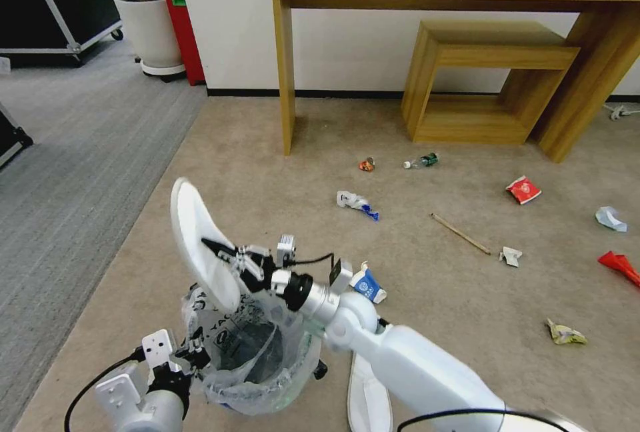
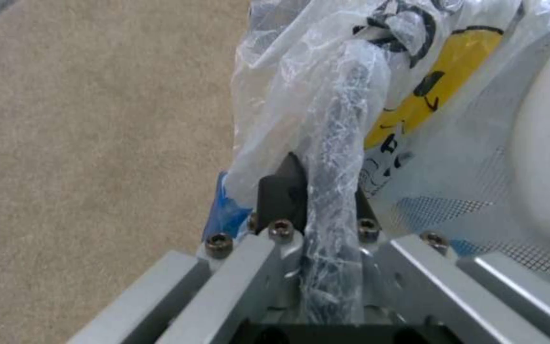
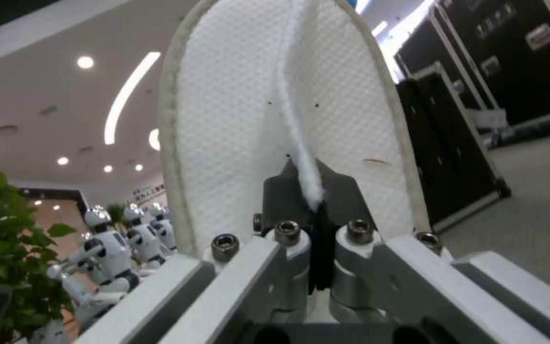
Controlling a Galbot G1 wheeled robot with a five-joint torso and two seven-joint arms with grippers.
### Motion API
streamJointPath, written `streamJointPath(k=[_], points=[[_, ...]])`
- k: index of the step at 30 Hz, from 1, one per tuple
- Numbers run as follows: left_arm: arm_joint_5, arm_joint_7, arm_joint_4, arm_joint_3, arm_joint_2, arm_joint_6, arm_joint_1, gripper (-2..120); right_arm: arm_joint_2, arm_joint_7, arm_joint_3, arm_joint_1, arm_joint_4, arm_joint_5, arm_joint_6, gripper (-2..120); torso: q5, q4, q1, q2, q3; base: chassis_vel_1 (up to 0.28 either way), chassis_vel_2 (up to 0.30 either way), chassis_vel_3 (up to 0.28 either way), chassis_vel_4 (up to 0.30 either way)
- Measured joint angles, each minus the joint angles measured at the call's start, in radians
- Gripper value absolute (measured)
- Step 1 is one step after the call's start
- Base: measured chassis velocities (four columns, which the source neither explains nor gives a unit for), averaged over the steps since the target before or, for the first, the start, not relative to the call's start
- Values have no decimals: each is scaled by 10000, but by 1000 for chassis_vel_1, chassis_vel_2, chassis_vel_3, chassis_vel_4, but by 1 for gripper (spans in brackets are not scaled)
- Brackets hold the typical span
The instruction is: Pick up the trash bin and place the garbage on the floor into it.
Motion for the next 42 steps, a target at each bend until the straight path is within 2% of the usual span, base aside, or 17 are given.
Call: streamJointPath(k=[11, 14, 16, 19, 20, 22, 25, 26, 27, 30, 31, 34, 35, 38, 39, 41, 42], points=[[340, -16, -186, 50, -132, -5, 353, 0, -413, -157, 38, -290, 235, -391, -306, 0, 0, 0, 0, 0, 0, 0, 0, 0, 0], [567, 23, -304, 62, -258, -24, 566, 0, -640, -470, 68, -273, 271, -536, -491, 13, 1, 0, 0, 0, -1, 0, 0, 0, 0], [621, 27, -304, 63, -290, -26, 611, 0, -674, -487, 66, -260, 294, -549, -502, 15, 2, 0, 0, 1, -1, 0, 0, 0, 0], [849, 59, -303, 84, -426, -54, 768, 0, -784, -479, 51, -158, 350, -636, -511, 29, 2, 1, 0, 0, 0, 0, 0, 0, 0], [849, 59, -303, 84, -426, -54, 768, 0, -784, -479, 51, -158, 350, -636, -511, 29, 2, 1, 0, 0, 0, 0, 0, 0, 0], [1001, 101, -310, 108, -509, -67, 876, 0, -876, -284, 23, -7, 384, -647, -511, 41, 2, 1, 0, 0, 0, 0, 0, 0, 0], [1058, 104, -311, 112, -539, -72, 912, 0, -909, -202, 23, 71, 402, -649, -510, 45, 2, 1, 0, 0, 0, 0, 0, 0, 0], [1106, 111, -311, 106, -580, -77, 950, 0, -988, 119, 90, 227, 544, -656, -507, 55, 2, 1, 0, 0, 0, 0, 0, 0, 0], [1106, 111, -311, 106, -580, -77, 950, 0, -988, 119, 90, 227, 544, -656, -507, 55, 2, 1, 0, 0, 0, 0, 0, 0, 0], [1025, 111, -311, -12, -578, -78, 962, 0, -1334, 1428, 640, 615, 1242, -404, -780, 69, 3, 4, 0, 0, 0, 0, 0, 0, 0], [1025, 111, -311, -12, -578, -78, 962, 0, -1334, 1428, 640, 615, 1242, -404, -780, 69, 3, 4, 0, 0, 0, 0, 0, 0, 0], [898, 77, -312, -123, -469, -79, 959, 0, -2111, 2699, 1627, 771, 1964, -96, -1338, 84, 2, 2, 0, 0, 0, 0, 0, 0, 0], [898, 77, -312, -123, -469, -79, 959, 0, -2111, 2699, 1627, 771, 1964, -96, -1338, 84, 2, 2, 0, 0, 0, 0, 0, 0, 0], [881, 30, -312, -121, -413, -79, 921, 0, -3060, 4792, 2865, 438, 2566, -67, -2868, 97, 3, 1, 1, 0, 1, 0, 0, 0, 0], [881, 30, -312, -121, -413, -79, 921, 0, -3060, 4792, 2865, 438, 2566, -67, -2868, 97, 3, 1, 1, 0, 1, 0, 0, 0, 0], [906, 18, -311, -62, -400, -78, 900, 0, -3606, 6056, 3673, -214, 2903, -38, -4287, 100, 0, 0, 0, 0, 0, 0, 0, 0, 0], [925, 19, -311, -23, -383, -77, 887, 0, -3839, 6924, 4066, -679, 3117, 51, -5294, 100, 5, -3, 0, 0, 0, 0, 0, 0, 0]])
